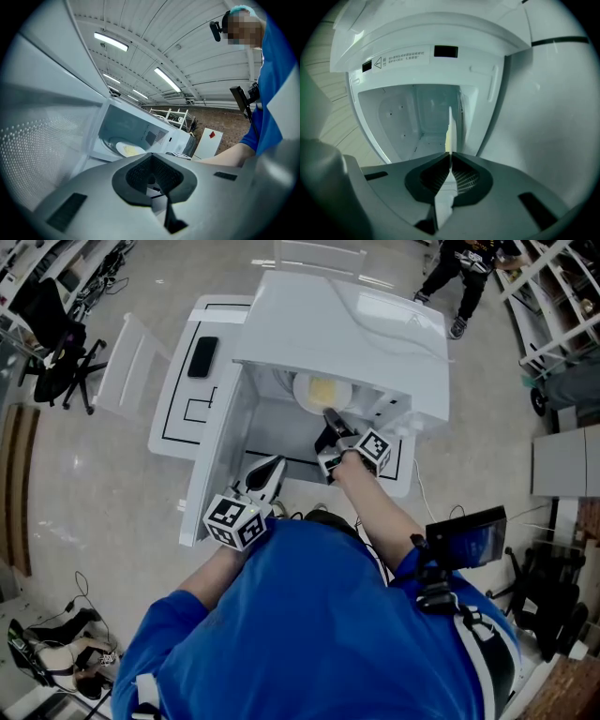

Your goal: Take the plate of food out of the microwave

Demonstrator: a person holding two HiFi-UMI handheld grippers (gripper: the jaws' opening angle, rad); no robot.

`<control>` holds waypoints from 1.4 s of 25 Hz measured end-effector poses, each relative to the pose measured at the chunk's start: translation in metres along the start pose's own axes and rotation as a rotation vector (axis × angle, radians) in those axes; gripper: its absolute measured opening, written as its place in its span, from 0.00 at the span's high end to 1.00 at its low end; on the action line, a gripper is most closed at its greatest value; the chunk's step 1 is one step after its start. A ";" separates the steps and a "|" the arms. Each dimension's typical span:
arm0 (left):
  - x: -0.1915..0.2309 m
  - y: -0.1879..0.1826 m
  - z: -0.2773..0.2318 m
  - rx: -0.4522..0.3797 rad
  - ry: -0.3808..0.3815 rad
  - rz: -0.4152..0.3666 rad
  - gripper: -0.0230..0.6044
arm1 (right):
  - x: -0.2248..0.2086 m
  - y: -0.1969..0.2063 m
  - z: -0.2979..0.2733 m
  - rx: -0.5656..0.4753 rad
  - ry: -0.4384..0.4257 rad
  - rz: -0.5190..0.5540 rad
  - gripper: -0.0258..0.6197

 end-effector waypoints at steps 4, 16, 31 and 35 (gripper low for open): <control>-0.003 0.001 0.002 -0.001 0.006 -0.001 0.95 | 0.004 0.004 0.010 0.005 -0.029 0.002 0.93; -0.010 0.010 0.015 0.035 0.062 0.008 0.95 | 0.019 0.028 0.057 -0.019 -0.066 0.011 0.93; -0.035 0.043 0.025 -0.027 -0.022 0.014 0.95 | 0.039 0.044 0.160 0.092 -0.166 0.017 0.93; -0.054 0.058 0.024 -0.059 -0.050 0.015 0.95 | 0.040 0.037 0.192 0.139 -0.178 0.034 0.93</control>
Point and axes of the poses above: the fingertips, and each gripper's own axes: z backward along the fingers, x to its left, y out of its underside, the point moved 2 cm from there along z, backward along the fingers, and after that the axes turned 14 degrees about z, right-handed, at the moved point
